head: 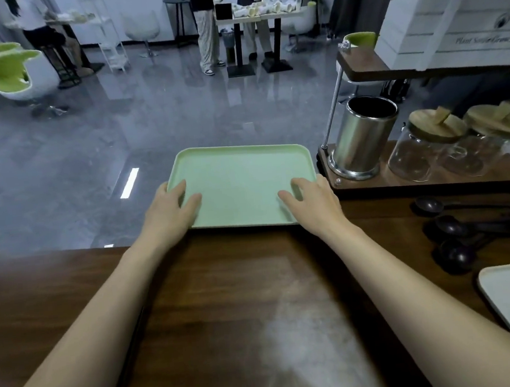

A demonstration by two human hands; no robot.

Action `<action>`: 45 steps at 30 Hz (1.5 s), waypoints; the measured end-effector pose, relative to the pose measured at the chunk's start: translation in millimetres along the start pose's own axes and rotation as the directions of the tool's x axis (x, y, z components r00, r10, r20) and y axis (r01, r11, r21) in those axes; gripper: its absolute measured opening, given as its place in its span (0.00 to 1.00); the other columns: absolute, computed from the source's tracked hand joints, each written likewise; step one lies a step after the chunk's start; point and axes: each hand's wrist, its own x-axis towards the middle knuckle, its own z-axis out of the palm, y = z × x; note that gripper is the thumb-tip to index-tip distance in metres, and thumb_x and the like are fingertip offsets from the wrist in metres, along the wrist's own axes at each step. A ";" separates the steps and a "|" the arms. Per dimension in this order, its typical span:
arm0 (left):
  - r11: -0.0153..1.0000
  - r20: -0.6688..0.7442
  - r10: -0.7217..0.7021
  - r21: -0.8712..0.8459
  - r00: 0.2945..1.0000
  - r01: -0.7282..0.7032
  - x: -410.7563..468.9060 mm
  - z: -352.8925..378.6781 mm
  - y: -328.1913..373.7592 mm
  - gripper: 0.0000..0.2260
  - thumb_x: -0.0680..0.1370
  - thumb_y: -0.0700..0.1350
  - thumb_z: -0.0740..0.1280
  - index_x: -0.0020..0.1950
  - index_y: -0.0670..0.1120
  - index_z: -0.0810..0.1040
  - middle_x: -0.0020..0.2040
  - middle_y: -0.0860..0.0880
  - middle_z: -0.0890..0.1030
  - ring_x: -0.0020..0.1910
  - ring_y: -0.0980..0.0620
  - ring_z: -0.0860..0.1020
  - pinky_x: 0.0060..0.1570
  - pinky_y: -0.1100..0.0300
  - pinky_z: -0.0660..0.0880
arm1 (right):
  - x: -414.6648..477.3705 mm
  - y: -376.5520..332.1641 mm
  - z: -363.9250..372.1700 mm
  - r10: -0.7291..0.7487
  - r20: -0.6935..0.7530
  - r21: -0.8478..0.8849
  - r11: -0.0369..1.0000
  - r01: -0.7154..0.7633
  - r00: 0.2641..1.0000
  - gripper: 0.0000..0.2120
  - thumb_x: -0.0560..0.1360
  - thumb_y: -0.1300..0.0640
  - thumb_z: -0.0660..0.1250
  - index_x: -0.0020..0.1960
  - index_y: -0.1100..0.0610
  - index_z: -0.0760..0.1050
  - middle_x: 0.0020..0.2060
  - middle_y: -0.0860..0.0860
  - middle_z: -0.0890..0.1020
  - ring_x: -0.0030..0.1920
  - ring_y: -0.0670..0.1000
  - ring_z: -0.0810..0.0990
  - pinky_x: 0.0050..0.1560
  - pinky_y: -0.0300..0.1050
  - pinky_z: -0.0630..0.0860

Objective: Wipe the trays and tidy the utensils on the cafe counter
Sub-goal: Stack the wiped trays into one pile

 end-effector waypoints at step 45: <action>0.883 -0.197 0.444 0.258 0.874 -0.391 -82.6 68.6 33.3 0.31 0.82 0.64 0.53 0.81 0.50 0.62 0.83 0.44 0.57 0.82 0.42 0.48 0.80 0.43 0.51 | -101.5 62.0 -5.6 -0.249 -0.106 -0.045 0.968 0.246 0.963 0.25 0.83 0.45 0.59 0.79 0.48 0.63 0.80 0.50 0.60 0.81 0.54 0.46 0.78 0.57 0.57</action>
